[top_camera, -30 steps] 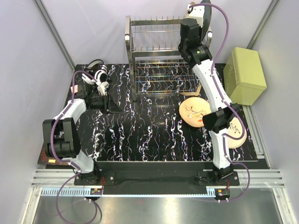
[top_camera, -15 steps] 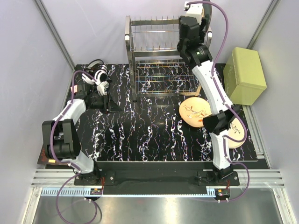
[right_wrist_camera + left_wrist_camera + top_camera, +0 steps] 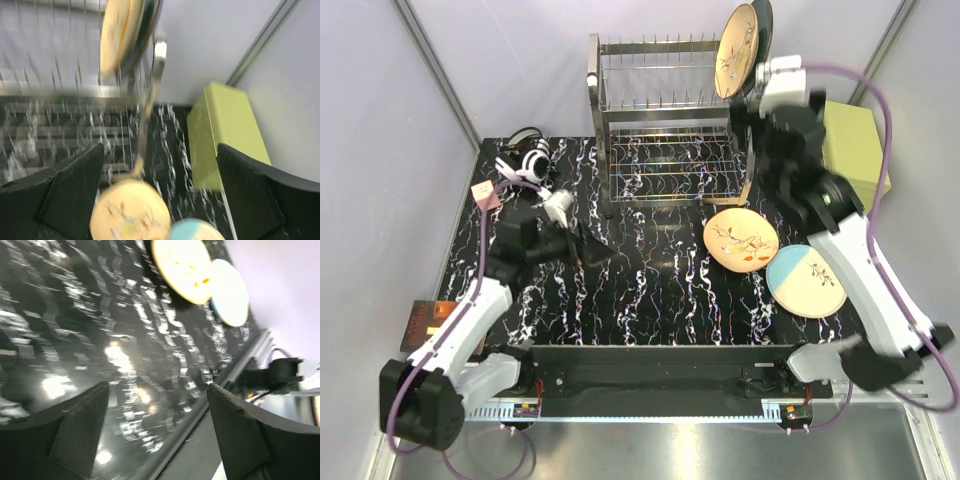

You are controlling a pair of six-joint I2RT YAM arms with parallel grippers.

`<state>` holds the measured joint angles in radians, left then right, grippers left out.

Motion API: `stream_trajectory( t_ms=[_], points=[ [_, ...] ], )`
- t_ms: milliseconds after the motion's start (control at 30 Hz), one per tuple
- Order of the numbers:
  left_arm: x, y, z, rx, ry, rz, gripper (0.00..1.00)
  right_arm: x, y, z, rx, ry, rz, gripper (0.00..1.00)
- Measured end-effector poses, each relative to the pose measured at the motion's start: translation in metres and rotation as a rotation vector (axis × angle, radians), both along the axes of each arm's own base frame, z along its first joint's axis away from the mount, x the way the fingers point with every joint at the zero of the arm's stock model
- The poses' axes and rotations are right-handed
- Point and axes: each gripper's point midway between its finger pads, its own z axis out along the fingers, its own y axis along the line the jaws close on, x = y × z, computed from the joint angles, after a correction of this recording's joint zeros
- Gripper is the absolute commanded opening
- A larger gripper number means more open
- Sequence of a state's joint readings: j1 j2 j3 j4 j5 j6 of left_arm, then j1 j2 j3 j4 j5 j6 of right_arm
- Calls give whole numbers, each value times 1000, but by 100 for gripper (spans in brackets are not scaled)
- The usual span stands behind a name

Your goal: Load the plates into the dish rack

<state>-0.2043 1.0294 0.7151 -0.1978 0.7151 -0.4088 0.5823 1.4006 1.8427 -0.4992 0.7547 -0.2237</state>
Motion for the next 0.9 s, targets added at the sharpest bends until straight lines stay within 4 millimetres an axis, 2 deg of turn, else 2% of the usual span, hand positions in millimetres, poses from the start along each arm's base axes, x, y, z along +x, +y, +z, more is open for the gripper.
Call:
stream_trajectory(
  t_ms=[100,167,233,300,400,467,500,533,633,700,767,900],
  points=[
    [-18,-39,-6,-40,45,-30,83,-31,-11,-55,-67,132,78,100],
    [-15,-65,-11,-59,97,-45,82,-45,-15,-103,-95,259,136,100],
    [2,-88,-21,-89,173,-13,81,-54,-27,-151,-99,409,157,100],
    [18,-102,-41,-97,262,49,77,-60,-43,-192,-70,554,143,100],
    [38,-128,-61,-81,351,100,72,-73,-62,-234,12,703,122,100],
    [52,-155,-61,-82,366,103,69,-84,-69,-250,63,761,110,100],
    [64,-170,-59,-88,366,108,63,-90,-70,-256,87,779,111,100],
    [64,-182,-58,-90,362,93,61,-95,-70,-260,99,791,114,100],
    [80,-222,-55,-101,354,87,57,-111,-68,-266,136,800,128,100],
    [85,-242,-60,-103,359,90,53,-119,-67,-265,152,792,134,100],
    [82,-253,-72,-90,379,95,53,-124,-68,-262,175,774,129,100],
    [74,-254,-105,-35,451,129,52,-126,-71,-258,213,751,111,100]
  ],
)
